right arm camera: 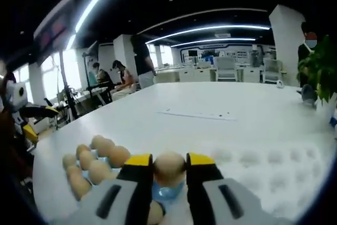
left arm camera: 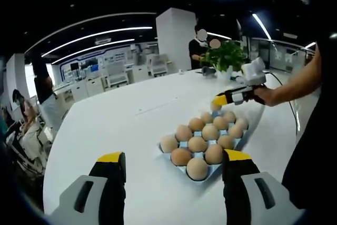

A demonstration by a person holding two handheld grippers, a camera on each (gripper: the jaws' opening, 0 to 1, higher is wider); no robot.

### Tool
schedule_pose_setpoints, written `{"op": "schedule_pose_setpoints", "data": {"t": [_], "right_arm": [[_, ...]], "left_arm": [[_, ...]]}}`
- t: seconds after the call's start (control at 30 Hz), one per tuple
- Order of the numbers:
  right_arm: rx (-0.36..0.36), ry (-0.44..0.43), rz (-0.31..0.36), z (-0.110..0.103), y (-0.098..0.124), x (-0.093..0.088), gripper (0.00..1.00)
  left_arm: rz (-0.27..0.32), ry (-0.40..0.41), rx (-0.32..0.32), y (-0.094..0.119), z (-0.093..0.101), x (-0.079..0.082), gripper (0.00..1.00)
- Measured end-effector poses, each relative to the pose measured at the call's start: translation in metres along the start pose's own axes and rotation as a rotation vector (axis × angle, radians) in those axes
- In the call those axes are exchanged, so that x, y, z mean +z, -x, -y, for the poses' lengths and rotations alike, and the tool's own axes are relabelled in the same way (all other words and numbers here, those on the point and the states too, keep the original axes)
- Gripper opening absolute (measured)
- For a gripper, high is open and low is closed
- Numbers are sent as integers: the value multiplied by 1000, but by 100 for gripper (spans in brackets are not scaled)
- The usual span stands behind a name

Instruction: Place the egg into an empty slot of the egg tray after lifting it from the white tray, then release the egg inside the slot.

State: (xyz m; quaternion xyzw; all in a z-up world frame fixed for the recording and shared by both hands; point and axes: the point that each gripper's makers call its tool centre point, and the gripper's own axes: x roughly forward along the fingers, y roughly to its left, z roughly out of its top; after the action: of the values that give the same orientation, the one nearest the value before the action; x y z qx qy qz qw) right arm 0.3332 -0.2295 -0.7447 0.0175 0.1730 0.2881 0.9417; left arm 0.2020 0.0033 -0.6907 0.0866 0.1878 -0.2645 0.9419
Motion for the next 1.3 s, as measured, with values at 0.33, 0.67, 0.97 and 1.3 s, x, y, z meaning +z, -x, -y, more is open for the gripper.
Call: {"op": "schedule_pose_setpoints", "data": {"t": [0.33,0.67,0.97,1.3], "right_arm": [[19,-13,-37,-4,-5,-11,24],[39,-13,-64,-7,-6,-17,24],[68,-12,-106,-9,-7,-27,24],[121,14,-132,-8,-7,-32,24]], "left_arm": [[1,2,0,0,-1,0,75],[4,1,-2,0,-1,1,75],[7,1,-7,-1,0,3,75],[3,0,-14,-4,1,3,75]]}}
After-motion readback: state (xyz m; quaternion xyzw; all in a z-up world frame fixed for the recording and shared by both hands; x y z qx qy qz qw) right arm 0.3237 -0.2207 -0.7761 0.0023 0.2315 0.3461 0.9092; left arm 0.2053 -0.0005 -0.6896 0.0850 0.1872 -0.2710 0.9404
